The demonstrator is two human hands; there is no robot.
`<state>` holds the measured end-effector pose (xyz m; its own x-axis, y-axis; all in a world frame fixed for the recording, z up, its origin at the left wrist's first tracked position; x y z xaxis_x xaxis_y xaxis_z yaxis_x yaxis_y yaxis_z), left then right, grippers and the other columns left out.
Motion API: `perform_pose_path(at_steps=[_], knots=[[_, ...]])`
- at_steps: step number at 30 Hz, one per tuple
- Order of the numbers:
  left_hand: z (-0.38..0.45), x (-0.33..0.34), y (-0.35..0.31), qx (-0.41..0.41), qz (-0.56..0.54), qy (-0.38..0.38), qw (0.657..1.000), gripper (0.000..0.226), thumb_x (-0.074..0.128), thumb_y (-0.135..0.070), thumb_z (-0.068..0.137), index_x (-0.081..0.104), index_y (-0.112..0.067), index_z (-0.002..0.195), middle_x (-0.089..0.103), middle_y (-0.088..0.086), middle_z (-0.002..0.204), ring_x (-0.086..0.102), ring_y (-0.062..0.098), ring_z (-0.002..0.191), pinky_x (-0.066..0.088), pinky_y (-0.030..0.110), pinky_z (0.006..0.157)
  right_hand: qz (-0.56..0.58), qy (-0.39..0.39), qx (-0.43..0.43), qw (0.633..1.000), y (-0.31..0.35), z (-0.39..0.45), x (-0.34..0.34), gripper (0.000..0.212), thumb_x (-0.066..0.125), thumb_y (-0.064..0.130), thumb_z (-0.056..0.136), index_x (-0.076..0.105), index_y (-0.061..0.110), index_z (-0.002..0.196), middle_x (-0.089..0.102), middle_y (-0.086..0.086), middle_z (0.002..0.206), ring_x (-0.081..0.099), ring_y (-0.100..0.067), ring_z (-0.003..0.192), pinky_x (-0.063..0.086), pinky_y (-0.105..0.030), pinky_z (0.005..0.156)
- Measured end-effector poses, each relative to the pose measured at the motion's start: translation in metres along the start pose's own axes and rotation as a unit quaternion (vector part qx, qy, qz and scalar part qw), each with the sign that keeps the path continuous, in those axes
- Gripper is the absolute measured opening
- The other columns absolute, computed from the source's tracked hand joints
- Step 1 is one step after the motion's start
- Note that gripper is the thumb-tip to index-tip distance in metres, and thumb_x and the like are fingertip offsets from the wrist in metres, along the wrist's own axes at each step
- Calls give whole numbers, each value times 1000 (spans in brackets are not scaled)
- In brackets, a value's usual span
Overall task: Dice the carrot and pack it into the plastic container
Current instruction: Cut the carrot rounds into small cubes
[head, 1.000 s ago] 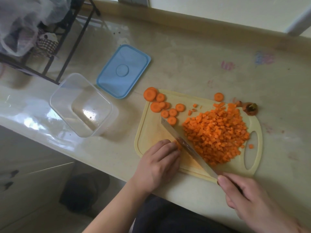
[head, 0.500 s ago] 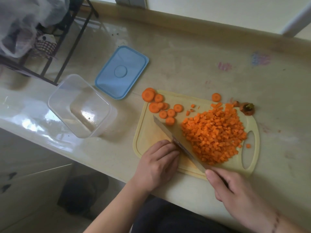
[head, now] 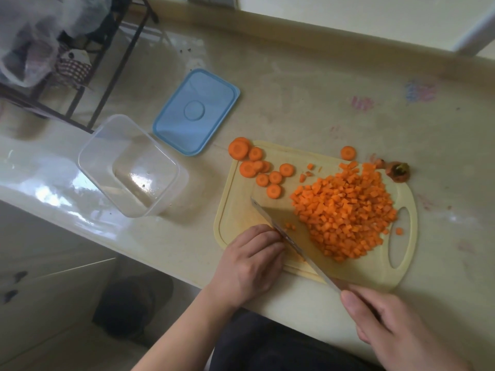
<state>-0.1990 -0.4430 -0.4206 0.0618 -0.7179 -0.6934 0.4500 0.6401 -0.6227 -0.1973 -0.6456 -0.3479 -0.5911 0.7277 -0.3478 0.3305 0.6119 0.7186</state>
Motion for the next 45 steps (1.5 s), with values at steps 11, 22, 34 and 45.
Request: perform_pose_path(at_steps=[11, 22, 34, 45], knots=[[-1, 4, 0, 3, 4, 19, 1000, 12, 73, -5, 91, 76, 3, 100, 72, 13, 107, 68, 32, 103, 56, 40, 90, -32, -3, -32, 999, 4, 13, 6, 14, 39, 67, 79, 50, 74, 80, 53, 43, 61, 55, 20, 70, 35, 1, 62], [26, 18, 5, -15, -26, 47, 998, 17, 58, -5, 101, 74, -3, 104, 70, 8, 110, 63, 25, 101, 51, 28, 93, 98, -19, 19, 995, -13, -11, -24, 58, 47, 91, 58, 66, 57, 101, 38, -2, 45, 38, -8, 44, 34, -15, 46], [34, -19, 8, -90, -85, -147, 981, 23, 53, 6, 86, 61, -13, 97, 55, 1, 104, 59, 23, 94, 48, 31, 84, -132, -150, 46, 979, -2, -24, -70, 49, 29, 92, 69, 45, 76, 112, 70, 9, 64, 61, -7, 49, 50, -24, 46], [93, -14, -18, -1, 53, 190, 980, 18, 64, -36, 84, 65, -19, 78, 59, -7, 77, 49, 20, 76, 44, 39, 71, -273, -155, -122, 942, -2, -25, -72, 54, 46, 68, 85, 62, 32, 122, 68, 10, 67, 63, -12, 45, 55, -31, 47]])
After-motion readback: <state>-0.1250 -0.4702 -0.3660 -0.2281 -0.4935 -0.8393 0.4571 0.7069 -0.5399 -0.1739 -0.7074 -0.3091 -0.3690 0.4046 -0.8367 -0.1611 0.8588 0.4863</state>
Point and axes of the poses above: each hand's wrist, its own z-axis towards the middle knuckle, its own x-axis out of the palm, y = z × x, the point moved 5 cm from there along z, towards the middle knuckle
